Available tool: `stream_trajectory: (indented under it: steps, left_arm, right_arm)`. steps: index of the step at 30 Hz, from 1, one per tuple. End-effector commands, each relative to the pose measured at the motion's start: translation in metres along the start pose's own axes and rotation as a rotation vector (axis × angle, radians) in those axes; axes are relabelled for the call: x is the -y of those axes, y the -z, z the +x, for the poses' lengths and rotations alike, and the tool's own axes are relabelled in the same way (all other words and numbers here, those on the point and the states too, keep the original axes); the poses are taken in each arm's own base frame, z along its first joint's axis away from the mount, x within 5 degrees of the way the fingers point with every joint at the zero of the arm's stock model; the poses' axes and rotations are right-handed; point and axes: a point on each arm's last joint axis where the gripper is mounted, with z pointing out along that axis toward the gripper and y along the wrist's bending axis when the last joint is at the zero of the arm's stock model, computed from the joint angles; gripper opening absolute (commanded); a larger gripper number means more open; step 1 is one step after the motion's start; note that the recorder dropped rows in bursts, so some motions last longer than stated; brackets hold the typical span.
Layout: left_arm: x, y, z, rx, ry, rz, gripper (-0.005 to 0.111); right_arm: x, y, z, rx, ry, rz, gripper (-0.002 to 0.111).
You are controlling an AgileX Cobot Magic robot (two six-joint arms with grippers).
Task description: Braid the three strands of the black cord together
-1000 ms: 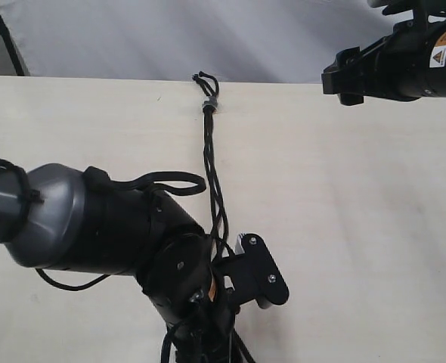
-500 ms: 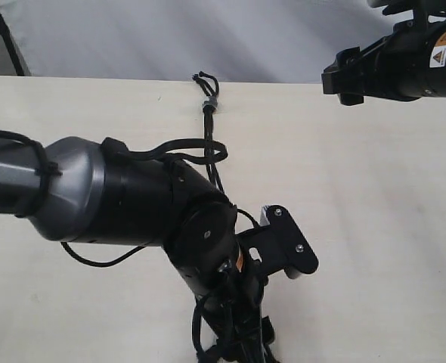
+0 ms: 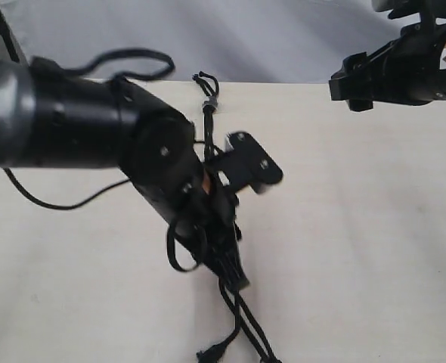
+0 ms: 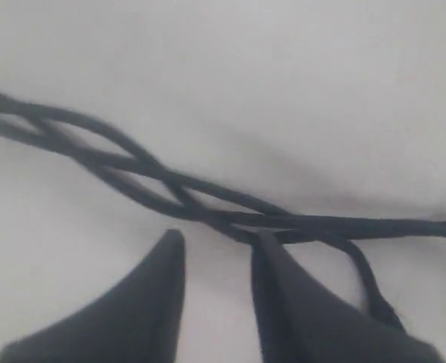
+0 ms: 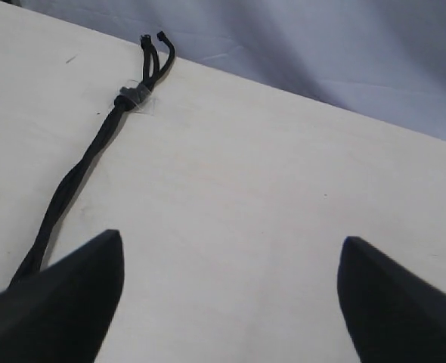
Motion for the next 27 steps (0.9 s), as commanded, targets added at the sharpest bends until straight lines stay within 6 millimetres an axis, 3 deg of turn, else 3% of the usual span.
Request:
stream_trajectory:
  steps: [1,4,7,9,11,16,19,22,27]
  left_arm:
    - [-0.029,0.045,0.003,0.143,0.137,-0.058,0.0]
    - [-0.043,0.068,0.013,0.28,0.225,-0.107,0.0]
    - [-0.046,0.082,0.03,0.39,0.256,-0.167,0.0]
    - [-0.045,0.092,0.039,0.462,0.26,-0.202,0.0]
    - [-0.04,0.099,0.048,0.507,0.266,-0.216,0.0]
    - [-0.034,0.116,0.056,0.531,0.259,-0.215,0.0]
    - [-0.033,0.121,0.056,0.546,0.257,-0.219,0.0]
    - [-0.033,0.121,0.056,0.546,0.257,-0.219,0.0]
    - [-0.033,0.121,0.056,0.546,0.257,-0.219,0.0]
  right_arm:
    - [0.005,0.023,-0.006,0.035,0.012,0.022,0.073]
    - [0.006,0.036,-0.01,0.065,0.0,0.024,0.073]
    - [0.005,0.044,-0.011,0.08,-0.029,0.015,0.073]
    - [0.006,0.046,-0.011,0.07,-0.031,0.017,0.067]
    - [0.005,0.046,-0.01,0.059,-0.046,0.013,0.052]
    - [-0.005,0.042,0.006,0.015,-0.102,-0.039,0.0]
    - [-0.016,0.047,0.017,0.039,-0.102,-0.081,0.0]
    - [-0.027,0.065,0.03,0.075,-0.108,-0.135,0.0]
    - [-0.038,0.111,0.049,0.204,-0.1,-0.238,0.0]
